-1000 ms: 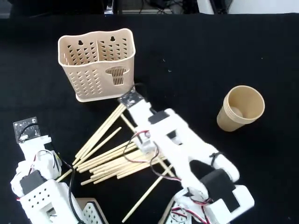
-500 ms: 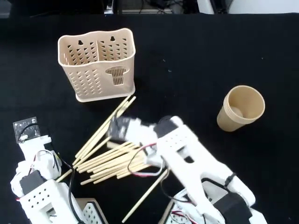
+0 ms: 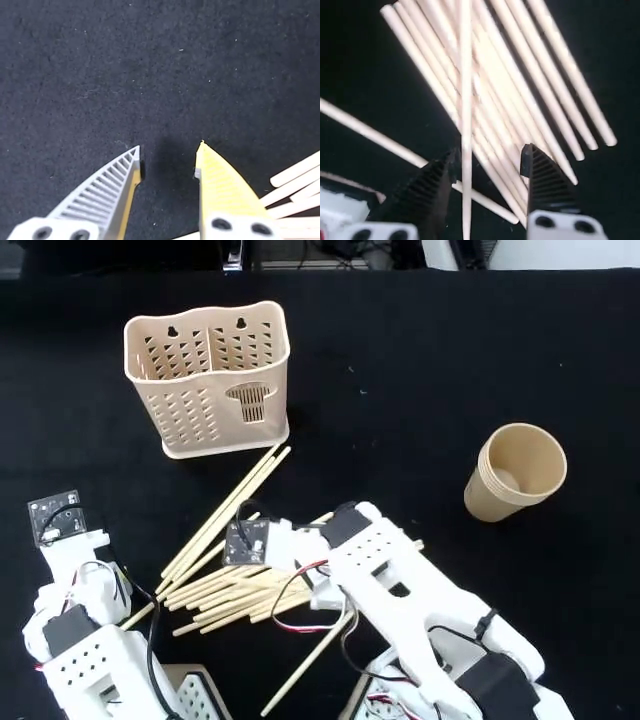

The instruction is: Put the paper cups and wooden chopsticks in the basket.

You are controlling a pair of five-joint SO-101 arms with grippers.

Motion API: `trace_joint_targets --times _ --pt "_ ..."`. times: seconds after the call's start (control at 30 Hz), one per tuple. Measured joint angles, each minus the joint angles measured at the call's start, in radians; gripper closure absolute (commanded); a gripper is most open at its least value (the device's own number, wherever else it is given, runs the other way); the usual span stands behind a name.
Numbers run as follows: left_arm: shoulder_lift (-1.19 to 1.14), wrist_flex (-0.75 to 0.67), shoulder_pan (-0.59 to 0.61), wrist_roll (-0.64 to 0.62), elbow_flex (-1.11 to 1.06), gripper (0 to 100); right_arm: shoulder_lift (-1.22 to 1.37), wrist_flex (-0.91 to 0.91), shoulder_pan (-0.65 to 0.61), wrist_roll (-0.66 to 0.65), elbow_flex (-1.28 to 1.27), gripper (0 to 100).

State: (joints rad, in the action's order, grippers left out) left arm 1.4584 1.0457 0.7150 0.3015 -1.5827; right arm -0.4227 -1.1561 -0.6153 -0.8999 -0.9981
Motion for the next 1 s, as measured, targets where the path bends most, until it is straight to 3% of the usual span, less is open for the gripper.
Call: trace_joint_targets --times 0.13,0.33,0.73,1.0 --pt "0.000 0.000 0.000 0.000 0.000 81 0.000 -0.084 0.000 -0.100 0.000 77.0" --pt "0.000 0.000 0.000 0.000 0.000 81 0.000 -0.152 -0.002 -0.129 0.000 73.2" --pt "0.000 0.000 0.000 0.000 0.000 81 -0.012 -0.025 -0.058 -0.163 -0.133 73.7" --pt "0.000 0.000 0.000 0.000 0.000 81 -0.017 0.101 -0.063 -0.058 -0.140 98.8"
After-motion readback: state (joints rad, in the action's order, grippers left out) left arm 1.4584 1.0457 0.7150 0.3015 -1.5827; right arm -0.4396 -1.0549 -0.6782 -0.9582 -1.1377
